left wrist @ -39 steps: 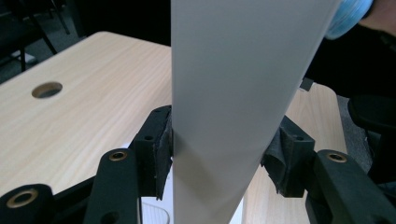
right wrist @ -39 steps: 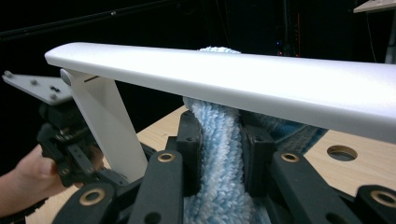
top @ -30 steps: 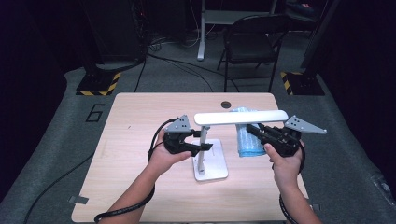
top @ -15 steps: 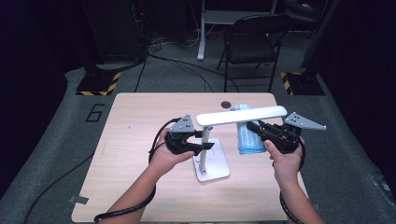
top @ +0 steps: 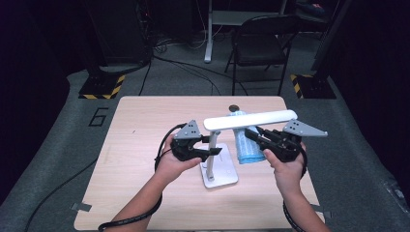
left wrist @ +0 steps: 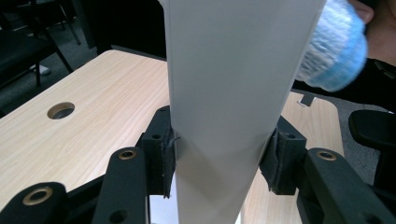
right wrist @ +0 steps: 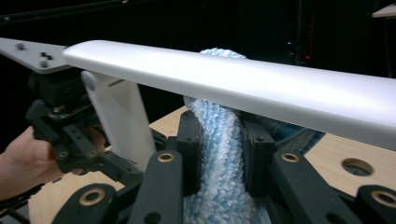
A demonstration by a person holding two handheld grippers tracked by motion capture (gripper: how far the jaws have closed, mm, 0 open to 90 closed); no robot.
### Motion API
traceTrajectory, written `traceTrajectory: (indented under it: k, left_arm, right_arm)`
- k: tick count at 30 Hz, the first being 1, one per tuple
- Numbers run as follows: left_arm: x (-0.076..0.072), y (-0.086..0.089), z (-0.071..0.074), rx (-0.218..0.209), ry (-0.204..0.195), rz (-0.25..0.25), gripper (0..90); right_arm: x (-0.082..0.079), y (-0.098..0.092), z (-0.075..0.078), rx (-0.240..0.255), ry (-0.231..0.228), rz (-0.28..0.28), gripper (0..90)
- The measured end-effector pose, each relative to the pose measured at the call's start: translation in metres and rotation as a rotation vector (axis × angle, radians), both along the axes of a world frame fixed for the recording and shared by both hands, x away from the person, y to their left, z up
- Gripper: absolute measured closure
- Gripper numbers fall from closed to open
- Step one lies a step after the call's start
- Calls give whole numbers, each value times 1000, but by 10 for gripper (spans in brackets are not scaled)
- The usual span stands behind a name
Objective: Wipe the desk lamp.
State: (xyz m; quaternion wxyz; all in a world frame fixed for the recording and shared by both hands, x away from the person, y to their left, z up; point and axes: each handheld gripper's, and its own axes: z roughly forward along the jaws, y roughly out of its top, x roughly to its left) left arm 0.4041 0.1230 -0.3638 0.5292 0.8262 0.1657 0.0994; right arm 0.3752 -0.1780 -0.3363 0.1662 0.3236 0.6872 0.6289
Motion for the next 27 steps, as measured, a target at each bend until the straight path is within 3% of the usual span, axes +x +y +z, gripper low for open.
traceTrajectory:
  k: [15,27]
  left_arm:
    - [0,1,0,1,4,0,525]
    - [0,1,0,6,-2,1,525]
  right_arm:
    - [12,-75,-14,55,61,-216,729]
    - [19,-111,-17,82,96,-315,729]
